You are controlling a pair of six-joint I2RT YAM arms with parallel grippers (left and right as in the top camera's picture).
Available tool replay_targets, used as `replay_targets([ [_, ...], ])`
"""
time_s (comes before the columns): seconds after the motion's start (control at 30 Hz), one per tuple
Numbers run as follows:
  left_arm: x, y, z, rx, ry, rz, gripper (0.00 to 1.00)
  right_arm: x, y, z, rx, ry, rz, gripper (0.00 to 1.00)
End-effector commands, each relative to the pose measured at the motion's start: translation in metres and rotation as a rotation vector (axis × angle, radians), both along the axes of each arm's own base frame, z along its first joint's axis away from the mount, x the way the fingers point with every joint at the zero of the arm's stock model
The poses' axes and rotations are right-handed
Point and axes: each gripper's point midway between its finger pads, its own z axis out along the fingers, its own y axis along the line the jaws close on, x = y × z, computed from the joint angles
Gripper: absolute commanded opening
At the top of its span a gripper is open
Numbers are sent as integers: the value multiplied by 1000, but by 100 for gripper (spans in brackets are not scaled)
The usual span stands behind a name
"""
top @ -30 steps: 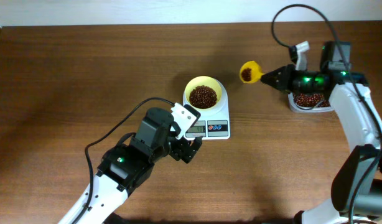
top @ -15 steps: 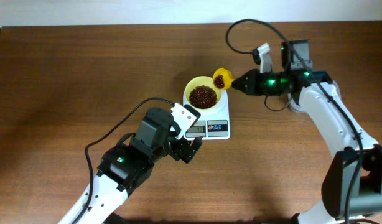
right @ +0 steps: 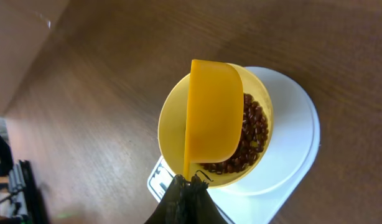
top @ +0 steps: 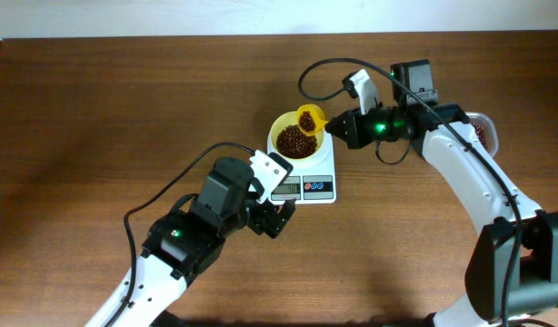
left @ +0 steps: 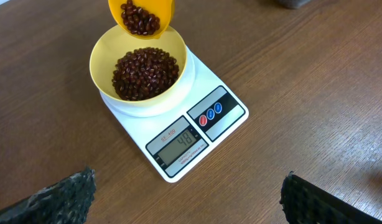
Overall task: Scoop item into bowl and weigh 50g on scale
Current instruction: 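Carry the scoop with the right gripper over the bowl and tip it, then tip the yellow scoop further to pour beans into the yellow bowl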
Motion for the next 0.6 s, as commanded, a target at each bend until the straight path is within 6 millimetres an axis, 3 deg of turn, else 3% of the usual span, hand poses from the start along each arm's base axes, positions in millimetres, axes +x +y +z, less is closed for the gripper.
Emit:
replay_targets([
  [0.0, -2, 0, -3, -6, 13, 4, 99, 2, 4, 10, -35, -135, 96, 4],
  [0.33, -2, 0, -3, -6, 13, 4, 99, 2, 4, 10, -133, -390, 299, 4],
  [0.57, -2, 0, -3, -6, 13, 4, 99, 7, 5, 13, -132, -416, 296, 4],
])
